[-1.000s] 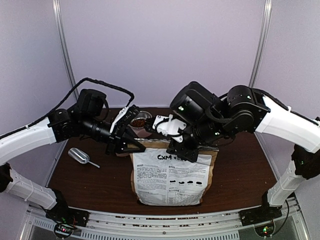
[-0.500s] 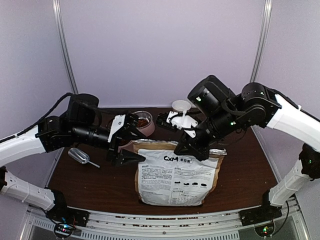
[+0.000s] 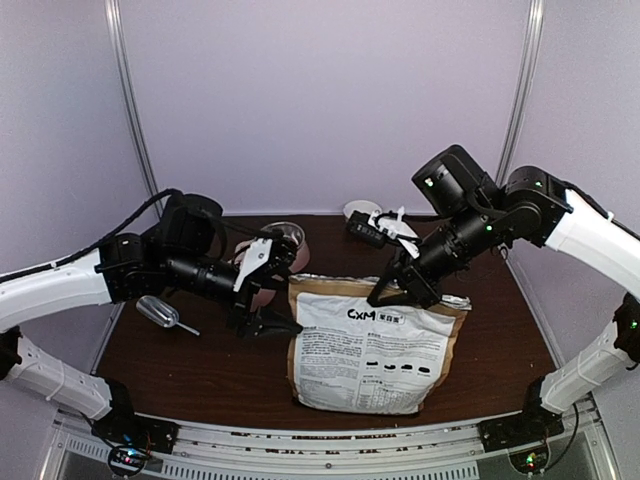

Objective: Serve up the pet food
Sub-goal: Press the seal on the pet food bag.

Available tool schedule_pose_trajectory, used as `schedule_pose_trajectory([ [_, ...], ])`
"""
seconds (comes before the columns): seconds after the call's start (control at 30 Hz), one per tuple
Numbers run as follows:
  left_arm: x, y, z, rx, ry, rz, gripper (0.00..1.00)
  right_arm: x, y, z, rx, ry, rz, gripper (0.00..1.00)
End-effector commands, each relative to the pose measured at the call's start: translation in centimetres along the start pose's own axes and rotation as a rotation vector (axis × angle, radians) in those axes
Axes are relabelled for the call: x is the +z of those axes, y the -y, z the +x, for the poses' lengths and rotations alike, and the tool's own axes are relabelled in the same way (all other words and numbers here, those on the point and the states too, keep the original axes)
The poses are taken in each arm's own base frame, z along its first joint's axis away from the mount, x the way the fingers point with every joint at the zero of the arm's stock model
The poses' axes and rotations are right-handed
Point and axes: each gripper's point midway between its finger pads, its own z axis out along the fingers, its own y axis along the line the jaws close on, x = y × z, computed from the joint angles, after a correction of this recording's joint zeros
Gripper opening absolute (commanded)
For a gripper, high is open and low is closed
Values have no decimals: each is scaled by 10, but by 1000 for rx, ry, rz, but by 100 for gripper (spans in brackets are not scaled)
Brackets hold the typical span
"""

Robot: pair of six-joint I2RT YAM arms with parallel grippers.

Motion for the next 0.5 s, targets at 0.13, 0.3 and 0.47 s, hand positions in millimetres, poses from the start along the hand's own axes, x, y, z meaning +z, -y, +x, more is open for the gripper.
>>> schedule_pose_trajectory([
  [0.13, 28, -7, -3, -54, 30, 42, 75, -38, -3, -67, -94, 319, -49, 0],
  [0.3, 34, -14, 1, -70, 20, 23, 59, -39, 8, -71, -86, 336, -24, 0],
  [0.47, 33, -14, 1, -77, 25, 19, 25, -38, 19, -71, -71, 328, 44, 0],
])
